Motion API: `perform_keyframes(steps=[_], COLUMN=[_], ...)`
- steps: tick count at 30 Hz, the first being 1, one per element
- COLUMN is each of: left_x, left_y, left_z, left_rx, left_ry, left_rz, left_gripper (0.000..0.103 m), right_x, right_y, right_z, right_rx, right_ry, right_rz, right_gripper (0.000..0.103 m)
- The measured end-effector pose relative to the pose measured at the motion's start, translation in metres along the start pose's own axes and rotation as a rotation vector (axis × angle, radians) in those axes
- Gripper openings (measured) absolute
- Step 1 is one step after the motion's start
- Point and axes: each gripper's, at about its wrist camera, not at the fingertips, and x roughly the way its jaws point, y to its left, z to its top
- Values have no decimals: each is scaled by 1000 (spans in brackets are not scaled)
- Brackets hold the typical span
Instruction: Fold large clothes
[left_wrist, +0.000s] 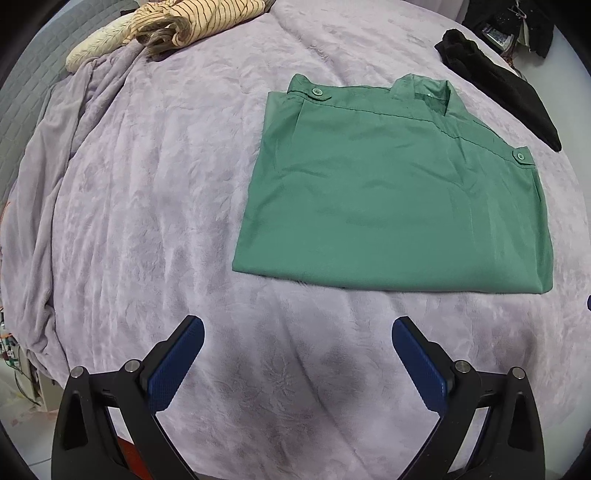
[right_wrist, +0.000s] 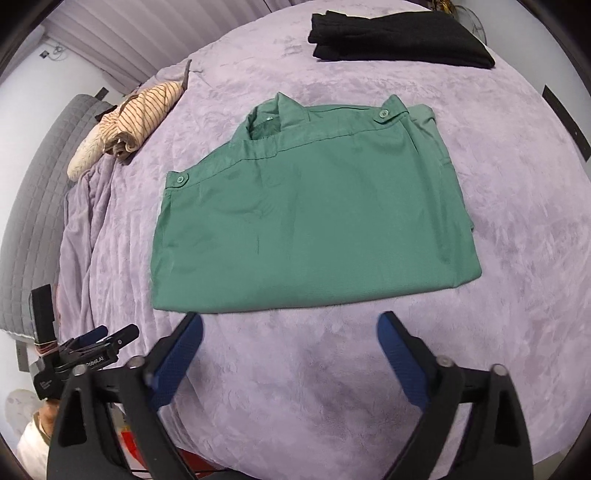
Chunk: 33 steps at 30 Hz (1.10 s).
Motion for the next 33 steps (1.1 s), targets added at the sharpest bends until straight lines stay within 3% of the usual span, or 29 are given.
perform_keyframes(steps=[7,13,23,28,33], left_x=[-9,-18,-46,-50,-29], left_y=[-14,-25,-37,-22,9], left_z=[-1,-1,-9,-5,9], left_rx=[9,-4,-114,-108,-54], left_ry=[2,6,-11,-32,-26], left_rz=[6,18,-2,-10,-40], left_gripper=[102,102,102,102,102], right_x=[4,16,44,60,69], right_y=[4,-25,-72,-63,-33], right_z=[-4,-7,-9,-9,-12], right_rx=[-19,81,173,164,197], right_ry=[29,87,192,233,199], right_rz=[39,120,268,265,284], right_gripper=[103,103,103,103,103])
